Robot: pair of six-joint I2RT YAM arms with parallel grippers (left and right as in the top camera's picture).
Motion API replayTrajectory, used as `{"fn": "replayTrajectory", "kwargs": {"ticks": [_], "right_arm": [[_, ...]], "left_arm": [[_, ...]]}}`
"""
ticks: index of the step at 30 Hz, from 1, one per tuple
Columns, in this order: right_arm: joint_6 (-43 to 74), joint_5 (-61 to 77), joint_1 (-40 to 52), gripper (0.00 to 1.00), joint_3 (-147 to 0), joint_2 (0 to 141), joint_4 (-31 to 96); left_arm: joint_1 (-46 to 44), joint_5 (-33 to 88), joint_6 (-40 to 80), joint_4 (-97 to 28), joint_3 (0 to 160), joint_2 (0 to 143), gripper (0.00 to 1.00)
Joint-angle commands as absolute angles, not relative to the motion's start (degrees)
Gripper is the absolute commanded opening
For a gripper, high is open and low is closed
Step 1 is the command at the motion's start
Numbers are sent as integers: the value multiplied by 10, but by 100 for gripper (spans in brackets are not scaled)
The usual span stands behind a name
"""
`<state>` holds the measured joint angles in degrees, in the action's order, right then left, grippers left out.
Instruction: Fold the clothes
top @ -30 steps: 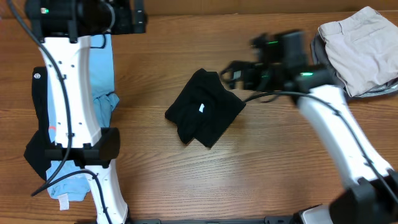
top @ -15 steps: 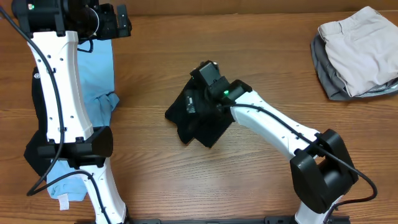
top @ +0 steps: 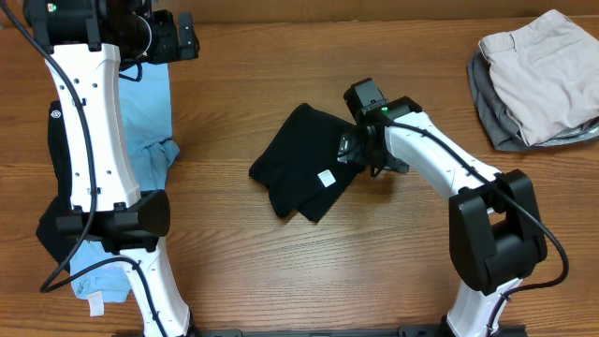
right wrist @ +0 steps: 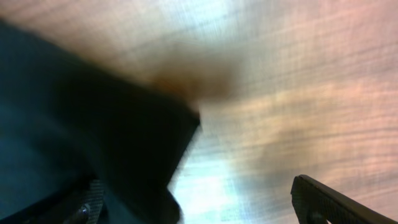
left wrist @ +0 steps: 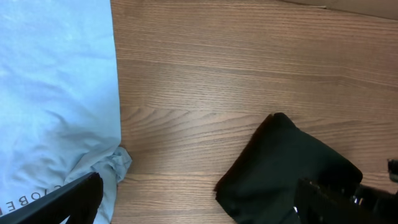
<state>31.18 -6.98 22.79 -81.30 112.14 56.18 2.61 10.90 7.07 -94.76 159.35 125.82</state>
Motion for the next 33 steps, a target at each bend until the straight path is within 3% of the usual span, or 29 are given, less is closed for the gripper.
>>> {"fn": "replayTrajectory", "kwargs": {"ticks": [1, 8, 20, 30, 32, 33], "right_arm": [[318, 17, 221, 100, -815, 1111, 579], [349, 156, 239, 100, -815, 1053, 556], [551, 84, 302, 100, -769, 1109, 497], [588, 117, 307, 100, -767, 1169, 437], [587, 119, 307, 90, -767, 1174, 425], [583, 119, 306, 76, -767, 1174, 419]], "left_arm": [[18, 103, 62, -947, 1591, 1260, 100], [18, 103, 62, -947, 1591, 1260, 100], [18, 103, 57, -949, 1591, 1260, 100], [18, 103, 57, -949, 1591, 1260, 100], [18, 103, 57, -949, 1591, 1260, 100], [18, 103, 57, -949, 1591, 1260, 100]]}}
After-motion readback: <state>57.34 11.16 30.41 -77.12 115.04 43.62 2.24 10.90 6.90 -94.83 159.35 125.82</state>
